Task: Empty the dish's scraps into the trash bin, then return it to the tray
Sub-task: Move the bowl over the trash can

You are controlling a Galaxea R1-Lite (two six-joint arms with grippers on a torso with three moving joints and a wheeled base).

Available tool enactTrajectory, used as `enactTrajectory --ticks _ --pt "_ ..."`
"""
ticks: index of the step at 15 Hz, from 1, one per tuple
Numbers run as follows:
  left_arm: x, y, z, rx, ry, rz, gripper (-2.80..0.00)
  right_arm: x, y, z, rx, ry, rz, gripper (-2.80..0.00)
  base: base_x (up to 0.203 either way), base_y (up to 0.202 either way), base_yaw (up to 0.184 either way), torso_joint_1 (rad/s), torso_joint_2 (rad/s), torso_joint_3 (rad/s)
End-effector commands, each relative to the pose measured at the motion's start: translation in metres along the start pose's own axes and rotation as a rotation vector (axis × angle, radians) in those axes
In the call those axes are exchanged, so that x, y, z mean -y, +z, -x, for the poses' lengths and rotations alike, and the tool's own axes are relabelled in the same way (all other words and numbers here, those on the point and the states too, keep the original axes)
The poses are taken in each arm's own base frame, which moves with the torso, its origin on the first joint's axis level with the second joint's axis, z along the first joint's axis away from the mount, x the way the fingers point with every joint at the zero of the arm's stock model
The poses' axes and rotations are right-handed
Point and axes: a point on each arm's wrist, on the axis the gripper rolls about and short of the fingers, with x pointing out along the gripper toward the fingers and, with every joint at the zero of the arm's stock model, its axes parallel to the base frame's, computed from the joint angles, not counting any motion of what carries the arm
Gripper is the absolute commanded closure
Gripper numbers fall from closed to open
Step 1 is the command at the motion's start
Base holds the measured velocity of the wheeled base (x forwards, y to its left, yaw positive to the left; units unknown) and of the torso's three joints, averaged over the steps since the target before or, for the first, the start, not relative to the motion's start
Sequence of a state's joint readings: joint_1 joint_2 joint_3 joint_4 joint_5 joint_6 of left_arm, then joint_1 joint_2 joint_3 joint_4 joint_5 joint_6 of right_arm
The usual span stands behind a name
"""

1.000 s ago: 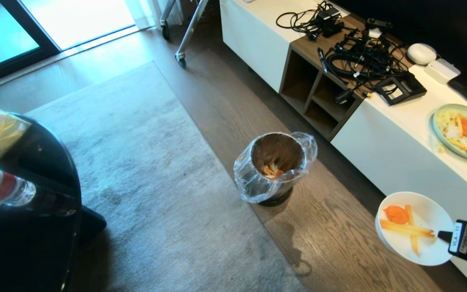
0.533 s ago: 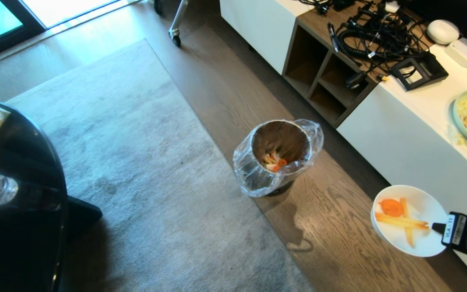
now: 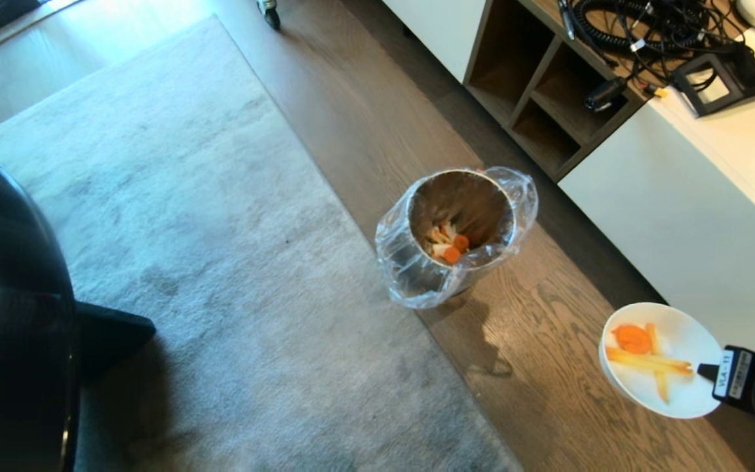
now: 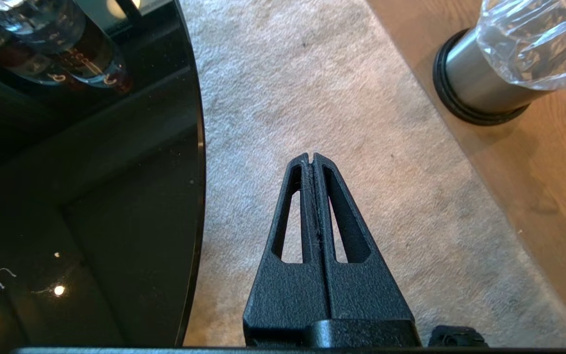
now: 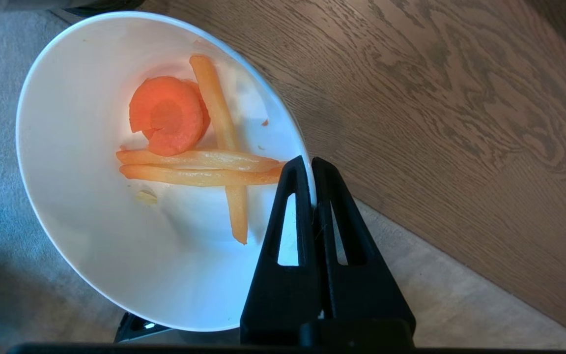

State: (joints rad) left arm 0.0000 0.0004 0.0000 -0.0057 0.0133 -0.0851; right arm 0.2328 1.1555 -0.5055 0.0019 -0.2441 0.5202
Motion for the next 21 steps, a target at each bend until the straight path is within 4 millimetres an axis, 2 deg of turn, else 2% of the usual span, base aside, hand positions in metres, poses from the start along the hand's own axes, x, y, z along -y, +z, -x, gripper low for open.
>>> enactTrajectory --ticks 1,5,8,13,15,18,21 --pt "0.000 0.000 0.000 0.001 0.000 0.001 0.00 0.000 0.000 0.000 0.001 -0.001 -0.003 0.00 0.000 0.000 0.000 0.011 0.00 -0.199" --pt "0.000 0.000 0.000 0.001 0.000 0.001 0.00 -0.002 0.003 0.001 0.018 0.009 -0.009 0.00 0.000 0.000 0.000 0.002 0.00 -0.194" --pt "0.000 0.000 0.000 0.001 0.000 0.001 0.00 -0.007 0.013 0.002 0.113 0.064 -0.037 0.00 0.000 0.000 0.000 0.001 0.00 -0.177" --pt "0.000 0.000 0.000 0.001 0.000 0.001 0.00 -0.014 0.027 0.007 0.174 0.090 0.012 0.00 0.000 0.000 0.000 0.000 0.00 -0.021" --pt "0.000 0.000 0.000 0.001 0.000 0.001 0.00 -0.023 0.041 0.004 0.198 0.099 0.069 0.00 0.000 0.000 0.000 0.000 0.00 0.000" --pt "0.000 0.000 0.000 0.001 0.000 0.001 0.00 -0.047 0.068 -0.006 0.230 0.133 0.163 0.00 0.000 0.000 0.000 0.000 0.00 0.000" --pt "0.000 0.000 0.000 0.001 0.000 0.001 0.00 -0.076 0.075 -0.017 0.235 0.193 0.289 0.00 0.000 0.000 0.000 0.000 0.00 0.000"
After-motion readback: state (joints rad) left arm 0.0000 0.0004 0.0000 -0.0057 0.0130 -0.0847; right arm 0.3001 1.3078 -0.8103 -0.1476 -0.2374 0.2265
